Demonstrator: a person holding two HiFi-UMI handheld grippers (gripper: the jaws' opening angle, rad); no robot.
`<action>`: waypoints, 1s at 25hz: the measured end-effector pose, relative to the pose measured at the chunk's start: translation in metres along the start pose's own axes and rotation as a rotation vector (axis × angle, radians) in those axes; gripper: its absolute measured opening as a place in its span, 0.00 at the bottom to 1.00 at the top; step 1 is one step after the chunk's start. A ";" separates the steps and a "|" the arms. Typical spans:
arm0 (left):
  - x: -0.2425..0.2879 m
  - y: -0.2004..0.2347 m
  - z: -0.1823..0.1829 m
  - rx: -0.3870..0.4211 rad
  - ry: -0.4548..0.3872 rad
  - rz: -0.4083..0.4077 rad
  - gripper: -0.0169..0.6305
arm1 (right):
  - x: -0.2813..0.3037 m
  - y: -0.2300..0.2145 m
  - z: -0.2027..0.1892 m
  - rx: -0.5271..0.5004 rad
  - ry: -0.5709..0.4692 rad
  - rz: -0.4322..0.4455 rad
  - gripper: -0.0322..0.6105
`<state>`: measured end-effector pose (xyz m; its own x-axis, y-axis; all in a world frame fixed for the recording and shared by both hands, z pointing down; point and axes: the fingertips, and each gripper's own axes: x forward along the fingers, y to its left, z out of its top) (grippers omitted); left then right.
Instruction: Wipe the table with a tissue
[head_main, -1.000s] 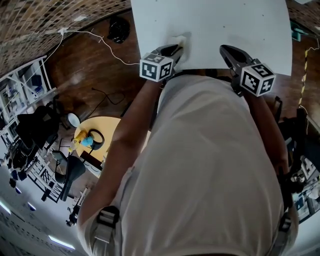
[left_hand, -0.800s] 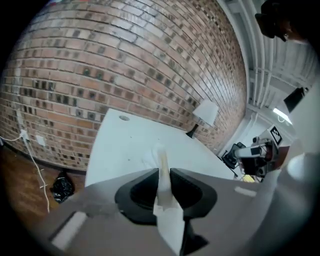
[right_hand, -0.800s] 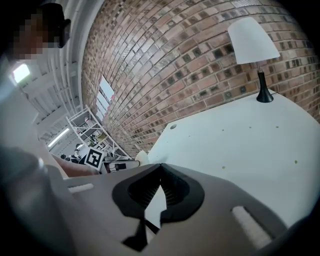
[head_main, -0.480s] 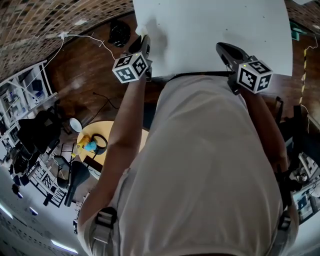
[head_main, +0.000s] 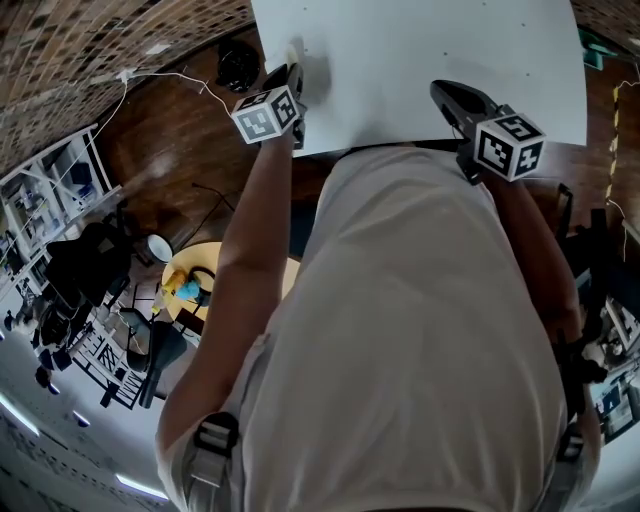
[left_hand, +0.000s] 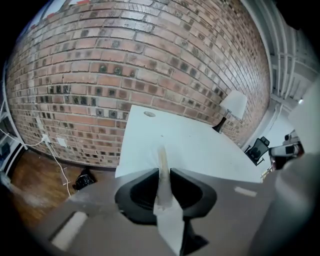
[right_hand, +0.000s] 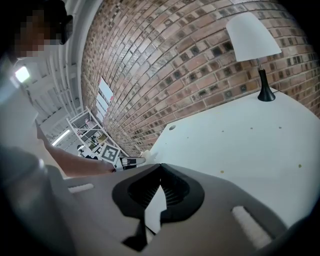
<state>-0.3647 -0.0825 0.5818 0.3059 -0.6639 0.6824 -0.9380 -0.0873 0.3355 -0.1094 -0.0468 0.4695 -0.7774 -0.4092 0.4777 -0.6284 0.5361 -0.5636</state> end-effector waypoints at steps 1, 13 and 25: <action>0.002 -0.001 -0.002 0.006 0.014 0.006 0.14 | -0.001 -0.003 0.001 0.002 0.002 0.001 0.06; 0.026 0.013 0.015 0.113 0.085 0.157 0.14 | -0.018 -0.038 0.007 0.041 0.023 0.016 0.06; 0.030 -0.010 0.016 0.202 0.134 0.158 0.14 | -0.030 -0.057 0.008 0.067 0.027 0.014 0.06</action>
<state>-0.3487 -0.1140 0.5885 0.1594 -0.5782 0.8002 -0.9852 -0.1452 0.0913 -0.0508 -0.0713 0.4817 -0.7859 -0.3813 0.4868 -0.6183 0.4908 -0.6138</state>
